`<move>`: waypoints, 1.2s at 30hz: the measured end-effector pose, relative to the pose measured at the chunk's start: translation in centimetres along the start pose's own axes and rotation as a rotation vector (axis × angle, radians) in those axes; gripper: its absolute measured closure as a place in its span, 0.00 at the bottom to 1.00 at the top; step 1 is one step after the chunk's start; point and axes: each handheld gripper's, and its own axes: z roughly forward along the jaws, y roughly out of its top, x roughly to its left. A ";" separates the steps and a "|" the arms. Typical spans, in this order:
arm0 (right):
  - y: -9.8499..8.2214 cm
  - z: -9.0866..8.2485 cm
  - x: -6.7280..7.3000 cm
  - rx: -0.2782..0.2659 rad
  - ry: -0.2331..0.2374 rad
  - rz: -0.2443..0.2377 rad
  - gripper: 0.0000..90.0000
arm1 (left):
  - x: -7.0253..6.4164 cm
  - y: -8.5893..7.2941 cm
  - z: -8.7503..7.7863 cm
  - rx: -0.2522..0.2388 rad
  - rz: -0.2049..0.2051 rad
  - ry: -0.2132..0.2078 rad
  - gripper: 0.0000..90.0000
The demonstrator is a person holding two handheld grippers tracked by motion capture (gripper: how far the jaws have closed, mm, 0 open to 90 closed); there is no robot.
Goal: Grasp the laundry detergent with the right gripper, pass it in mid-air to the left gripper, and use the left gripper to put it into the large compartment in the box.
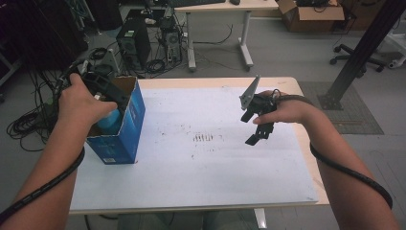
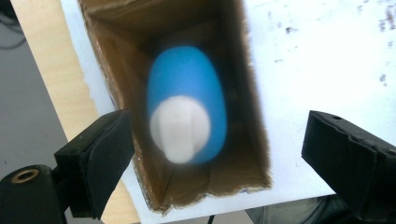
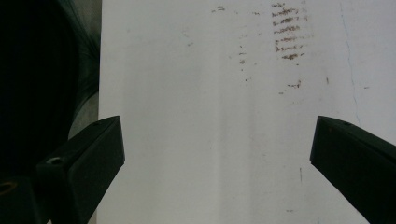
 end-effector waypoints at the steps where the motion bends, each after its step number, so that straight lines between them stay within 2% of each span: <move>1: 0.0 0.0 0.0 0.000 0.000 -0.002 0.03 | -0.2 0.0 -0.3 -0.007 0.010 -0.001 0.11; 4: 0.1 0.0 0.0 -0.005 -0.001 -0.005 0.03 | -1.0 0.1 -1.1 -0.027 0.057 -0.007 0.10; 7: 0.2 -0.1 0.1 -0.009 -0.004 -0.009 0.03 | -1.7 0.2 -1.8 -0.030 0.096 -0.005 0.06; 11: 0.1 -0.2 0.1 -0.016 -0.008 -0.007 0.03 | -2.8 0.4 -2.8 -0.038 0.154 -0.021 0.03; 17: -0.1 -0.5 0.2 -0.024 -0.014 -0.004 0.03 | -4.6 0.7 -4.0 -0.055 0.266 -0.031 0.00; 18: -0.2 -0.5 0.2 -0.024 -0.013 -0.006 0.03 | -5.1 0.8 -4.2 -0.060 0.305 -0.028 0.00; 21: -0.1 -0.7 0.2 -0.024 -0.017 -0.008 0.03 | -6.3 0.9 -4.9 -0.072 0.378 -0.015 0.00; 26: 0.1 -1.0 0.3 -0.023 -0.020 -0.011 0.03 | -7.9 1.1 -6.1 -0.074 0.448 -0.043 0.00; 29: 0.2 -1.2 0.3 -0.024 -0.024 -0.016 0.03 | -8.8 1.2 -6.7 -0.058 0.512 -0.055 0.00; 32: 0.3 -1.4 0.5 -0.030 -0.023 -0.019 0.03 | -10.0 1.3 -7.2 -0.052 0.612 -0.078 0.00; 34: 0.3 -1.5 0.5 -0.030 -0.025 -0.024 0.03 | -10.7 1.3 -7.4 -0.055 0.664 -0.091 0.00; 36: 0.4 -1.5 0.6 -0.027 -0.025 -0.022 0.03 | -11.3 1.2 -7.6 -0.071 0.722 -0.099 0.00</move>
